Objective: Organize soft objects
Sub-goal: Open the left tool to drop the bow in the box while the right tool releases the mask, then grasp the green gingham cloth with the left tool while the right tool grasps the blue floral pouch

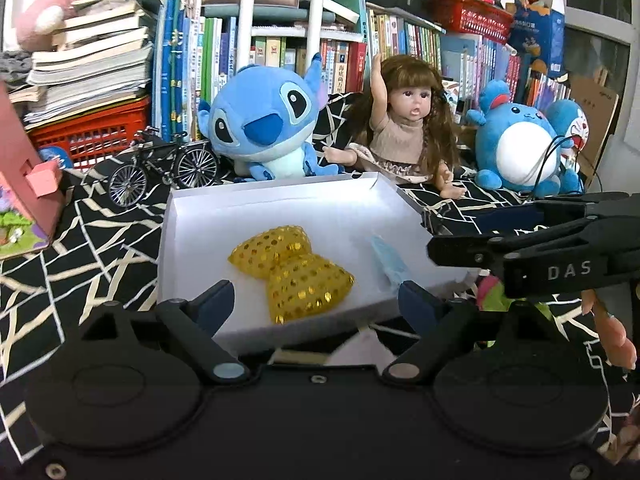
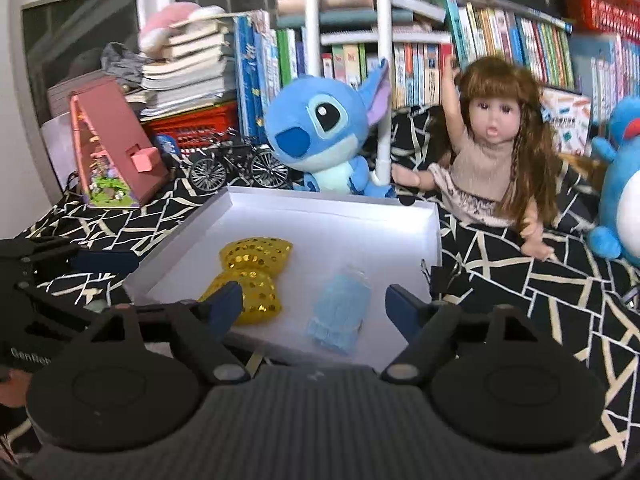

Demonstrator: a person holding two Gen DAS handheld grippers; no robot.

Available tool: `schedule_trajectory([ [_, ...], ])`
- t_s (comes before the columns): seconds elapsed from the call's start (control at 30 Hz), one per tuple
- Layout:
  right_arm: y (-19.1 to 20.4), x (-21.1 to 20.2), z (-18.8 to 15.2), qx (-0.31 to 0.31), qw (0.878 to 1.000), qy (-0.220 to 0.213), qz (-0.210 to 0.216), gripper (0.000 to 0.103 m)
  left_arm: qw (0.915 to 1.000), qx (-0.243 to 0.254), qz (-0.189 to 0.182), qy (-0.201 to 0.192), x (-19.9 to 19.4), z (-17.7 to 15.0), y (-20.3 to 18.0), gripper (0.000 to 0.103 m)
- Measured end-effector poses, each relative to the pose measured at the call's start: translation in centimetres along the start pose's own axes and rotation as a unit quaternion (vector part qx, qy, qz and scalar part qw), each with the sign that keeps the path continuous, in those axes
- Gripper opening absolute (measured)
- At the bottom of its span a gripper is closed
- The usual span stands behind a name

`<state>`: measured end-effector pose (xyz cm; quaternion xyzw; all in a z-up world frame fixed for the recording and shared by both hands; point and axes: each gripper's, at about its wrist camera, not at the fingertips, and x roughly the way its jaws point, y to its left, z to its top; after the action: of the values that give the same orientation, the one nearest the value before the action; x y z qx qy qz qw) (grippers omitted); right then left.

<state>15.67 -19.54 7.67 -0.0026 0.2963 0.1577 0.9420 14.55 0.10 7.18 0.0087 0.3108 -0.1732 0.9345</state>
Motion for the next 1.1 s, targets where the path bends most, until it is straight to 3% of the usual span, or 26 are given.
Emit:
schedule_trajectory([
  [0.4,0.4,-4.4,-5.1,-0.026,0.999,-0.038,-0.018,0.090,0.9992,0.001,0.034,-0.022,-4.1,-5.1,0.4,0.089],
  [0.53,0.1,-5.2,-6.9,-0.023,0.999,-0.043,-0.025,0.095,0.9985,-0.001,0.048,-0.026,-4.8,-6.4,0.9,0.089],
  [0.83,-0.2,-6.7,-9.6,-0.011,0.997,-0.061,-0.038,0.099,0.9951,-0.033,0.084,-0.040,-5.7,-8.1,3.0,0.092],
  [1.1,0.2,-7.6,-11.4,-0.023,0.996,-0.072,-0.053,0.103,0.9928,-0.026,0.112,-0.032,-5.4,-9.3,4.0,0.092],
])
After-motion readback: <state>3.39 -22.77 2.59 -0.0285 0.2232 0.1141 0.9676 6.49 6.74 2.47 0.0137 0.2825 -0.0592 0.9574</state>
